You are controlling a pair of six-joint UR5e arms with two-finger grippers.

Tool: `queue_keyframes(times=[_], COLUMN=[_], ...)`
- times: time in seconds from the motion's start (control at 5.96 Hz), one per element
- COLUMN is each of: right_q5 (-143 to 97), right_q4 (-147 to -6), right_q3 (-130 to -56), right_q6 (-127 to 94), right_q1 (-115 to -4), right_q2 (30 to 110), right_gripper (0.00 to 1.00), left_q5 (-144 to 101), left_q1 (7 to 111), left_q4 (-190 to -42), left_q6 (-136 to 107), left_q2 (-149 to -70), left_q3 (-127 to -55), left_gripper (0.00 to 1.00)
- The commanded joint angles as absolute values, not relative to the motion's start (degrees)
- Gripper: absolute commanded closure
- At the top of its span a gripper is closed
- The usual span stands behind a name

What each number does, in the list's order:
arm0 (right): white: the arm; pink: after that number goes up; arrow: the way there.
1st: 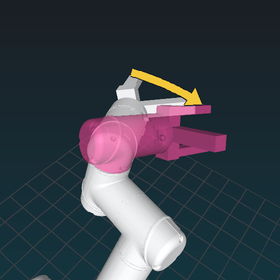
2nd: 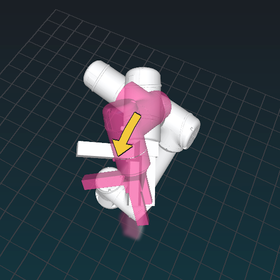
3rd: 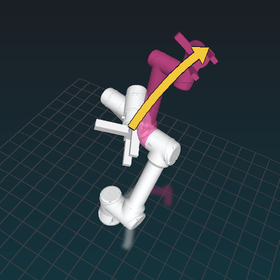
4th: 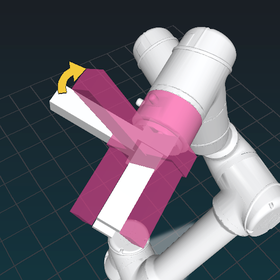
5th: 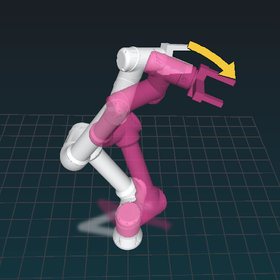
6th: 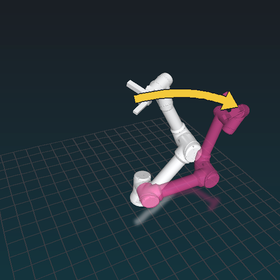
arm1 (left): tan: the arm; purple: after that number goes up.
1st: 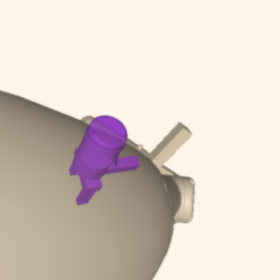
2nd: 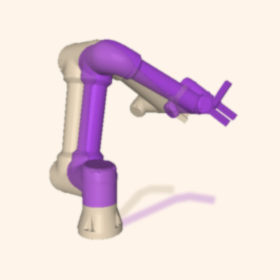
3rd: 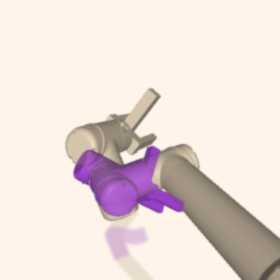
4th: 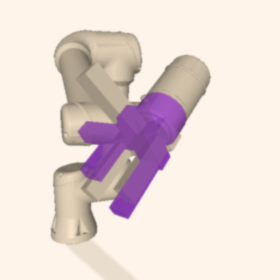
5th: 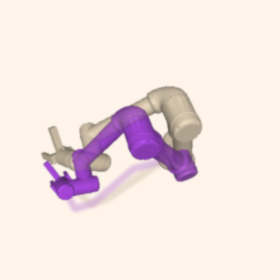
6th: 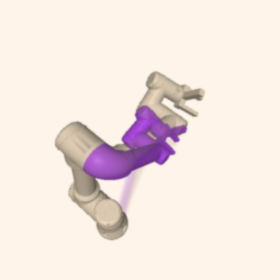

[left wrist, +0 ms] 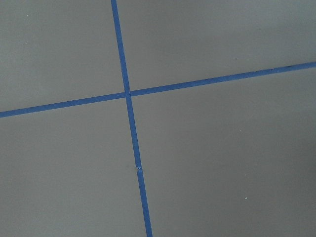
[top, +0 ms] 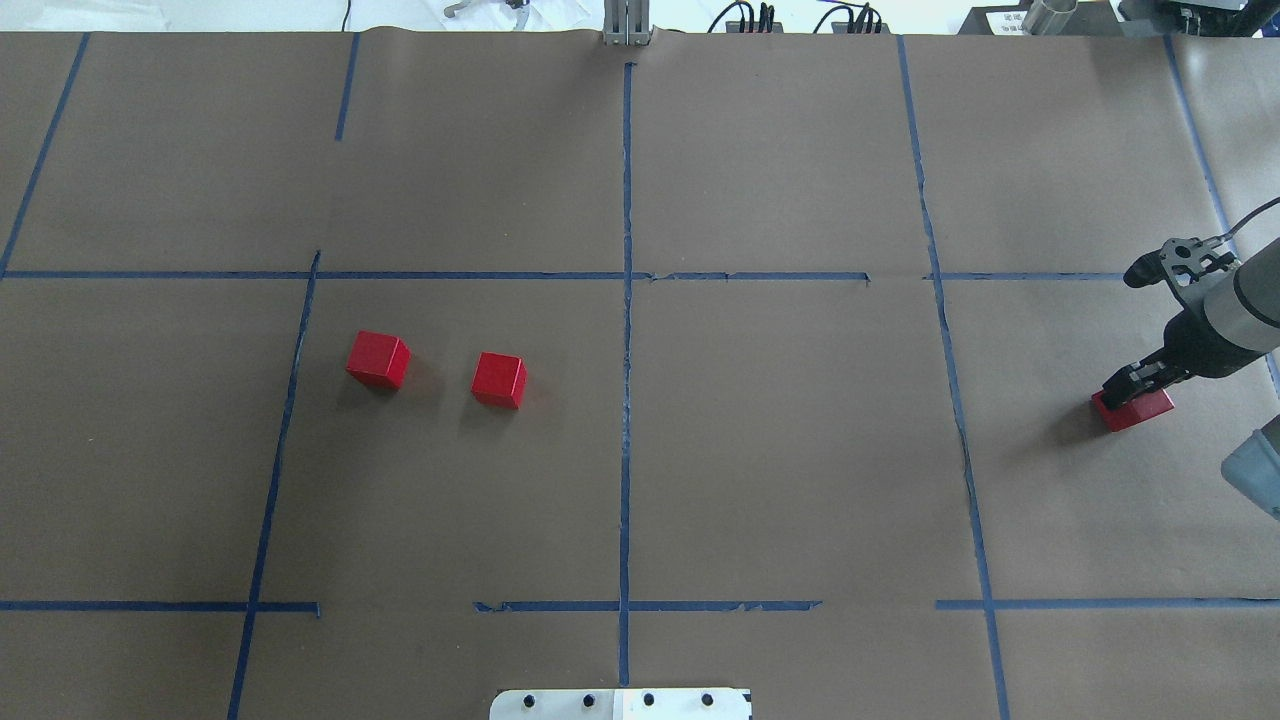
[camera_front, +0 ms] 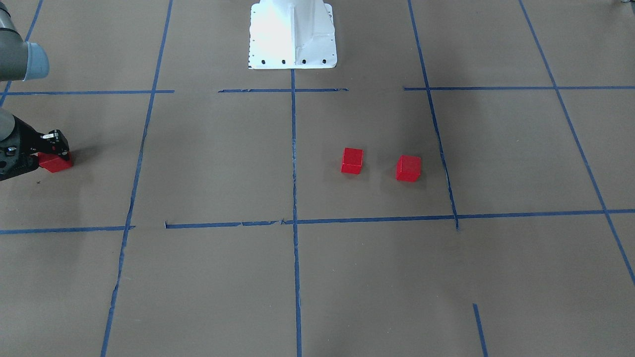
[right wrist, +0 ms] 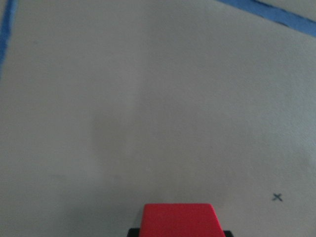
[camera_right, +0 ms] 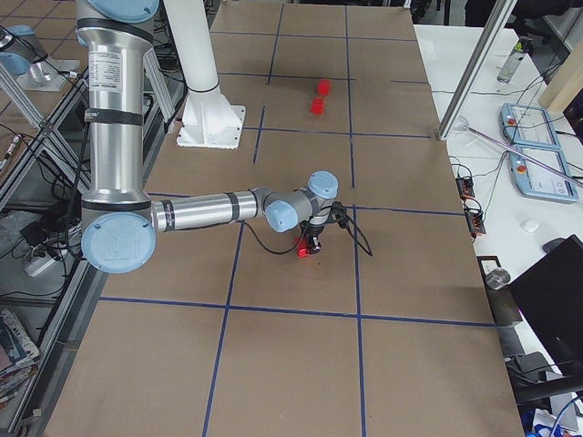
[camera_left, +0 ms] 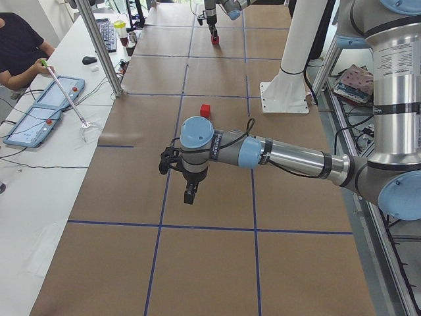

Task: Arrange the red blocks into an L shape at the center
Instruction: 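Carry the red cube with the right gripper toward the table center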

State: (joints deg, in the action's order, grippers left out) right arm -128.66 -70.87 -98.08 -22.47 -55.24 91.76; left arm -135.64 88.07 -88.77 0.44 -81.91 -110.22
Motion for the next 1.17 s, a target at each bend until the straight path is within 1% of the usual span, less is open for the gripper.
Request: queue_keyframes(times=[0.0,0.17,0.34,0.5,0.67,0.84,1.01], right_q5=[-129.5,-128.2,-123.7,-117.8,-112.4,-111.1,-110.9], right_q4=[-71.4,-71.4,-71.6,-71.6,-71.7,-72.4,-81.0], right_q3=[-107.4,-108.4,-106.9,-100.6,-94.9,-93.8,-92.5], right_q6=[-44.2,-56.6,-63.5,-74.0,-77.5,-78.1,-78.4], right_q1=[-48.8,-43.5,-36.2,-31.6,-28.5,-27.2,-27.0], right_q2=[85.7,79.9,73.1,62.8,56.4,53.7,48.6], right_gripper=[1.0,1.0,1.0,1.0,1.0,1.0,1.0], left_q5=[-135.8,-135.8,-135.8,-135.7,-135.7,-135.8,-135.7], left_q1=[88.2,88.3,88.3,88.3,88.2,88.2,88.2], left_q4=[-88.4,-88.6,-88.8,-88.8,-88.8,-88.8,-88.7], left_q6=[0.4,0.4,0.8,0.4,0.4,0.4,0.4], left_q2=[-81.8,-81.2,-80.9,-81.0,-80.9,-80.9,-80.9], left_q3=[-111.4,-111.8,-112.2,-113.3,-113.4,-114.2,-114.2], left_gripper=[0.0,0.0,0.0,0.0,0.0,0.0,0.0])
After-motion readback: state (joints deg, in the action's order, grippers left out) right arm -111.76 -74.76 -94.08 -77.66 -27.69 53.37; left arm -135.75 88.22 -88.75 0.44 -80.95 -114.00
